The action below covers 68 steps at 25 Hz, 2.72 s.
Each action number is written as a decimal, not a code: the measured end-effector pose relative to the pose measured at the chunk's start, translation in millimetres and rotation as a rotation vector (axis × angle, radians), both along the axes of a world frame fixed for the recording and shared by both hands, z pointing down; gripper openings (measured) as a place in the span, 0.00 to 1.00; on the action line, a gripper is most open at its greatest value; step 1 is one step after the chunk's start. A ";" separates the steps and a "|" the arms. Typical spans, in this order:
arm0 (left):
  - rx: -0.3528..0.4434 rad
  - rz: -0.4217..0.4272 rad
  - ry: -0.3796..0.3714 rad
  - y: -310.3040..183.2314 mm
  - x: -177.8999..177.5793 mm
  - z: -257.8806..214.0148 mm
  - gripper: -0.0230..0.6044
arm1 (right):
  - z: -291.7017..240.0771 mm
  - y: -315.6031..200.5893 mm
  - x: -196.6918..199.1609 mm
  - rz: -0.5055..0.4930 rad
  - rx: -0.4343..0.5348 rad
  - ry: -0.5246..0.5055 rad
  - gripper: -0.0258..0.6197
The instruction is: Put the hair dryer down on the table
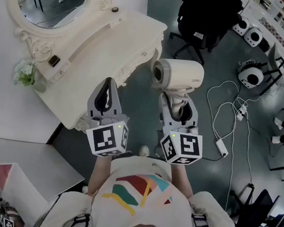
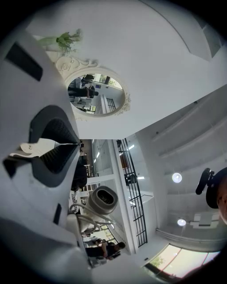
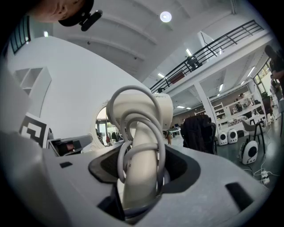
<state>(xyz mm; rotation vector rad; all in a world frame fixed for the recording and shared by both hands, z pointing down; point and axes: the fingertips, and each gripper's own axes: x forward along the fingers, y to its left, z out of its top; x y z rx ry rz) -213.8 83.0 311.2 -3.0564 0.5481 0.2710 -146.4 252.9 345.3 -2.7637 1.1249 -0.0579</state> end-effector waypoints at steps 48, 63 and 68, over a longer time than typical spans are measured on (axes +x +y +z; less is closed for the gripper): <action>-0.055 0.024 -0.029 -9.9 109.7 32.8 0.05 | 30.5 -5.6 95.5 -0.018 -0.030 -0.031 0.39; -0.045 -0.015 -0.066 -68.7 208.7 49.1 0.05 | 45.5 -64.8 193.2 -0.069 -0.036 -0.055 0.39; -0.038 -0.037 -0.057 -91.8 247.4 44.7 0.05 | 40.4 -92.7 235.2 -0.097 -0.042 -0.042 0.39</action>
